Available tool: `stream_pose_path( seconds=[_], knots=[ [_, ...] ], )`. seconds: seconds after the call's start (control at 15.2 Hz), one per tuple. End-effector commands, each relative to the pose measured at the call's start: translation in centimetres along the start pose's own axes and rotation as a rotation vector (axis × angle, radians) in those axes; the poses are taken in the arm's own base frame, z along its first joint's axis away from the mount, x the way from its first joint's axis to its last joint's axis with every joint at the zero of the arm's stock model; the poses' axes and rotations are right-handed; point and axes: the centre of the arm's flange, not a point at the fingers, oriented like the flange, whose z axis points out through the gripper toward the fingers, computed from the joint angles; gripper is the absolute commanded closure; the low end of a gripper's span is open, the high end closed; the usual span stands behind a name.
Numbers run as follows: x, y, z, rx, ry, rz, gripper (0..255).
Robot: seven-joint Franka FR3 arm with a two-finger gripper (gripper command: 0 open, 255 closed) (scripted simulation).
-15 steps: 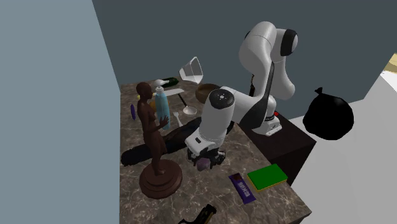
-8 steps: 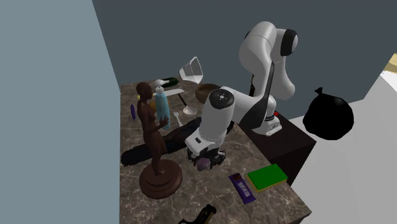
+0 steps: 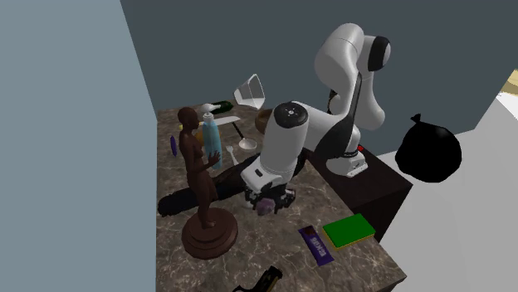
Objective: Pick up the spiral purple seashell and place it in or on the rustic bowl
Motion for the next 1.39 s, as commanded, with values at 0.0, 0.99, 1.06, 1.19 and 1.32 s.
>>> stream_pose_path(
  seconds=[0.0,0.99,1.06,1.19,1.32],
  knots=[
    [-0.1,0.2,-1.0,0.0,0.0,0.0,255],
    [-0.8,1.3,-8.8,0.0,0.0,0.0,255],
    [-0.9,1.4,-9.3,0.0,0.0,0.0,255],
    [-1.0,1.5,-10.4,0.0,0.0,0.0,255],
    [-1.1,1.7,-11.4,0.0,0.0,0.0,255]
  ],
)
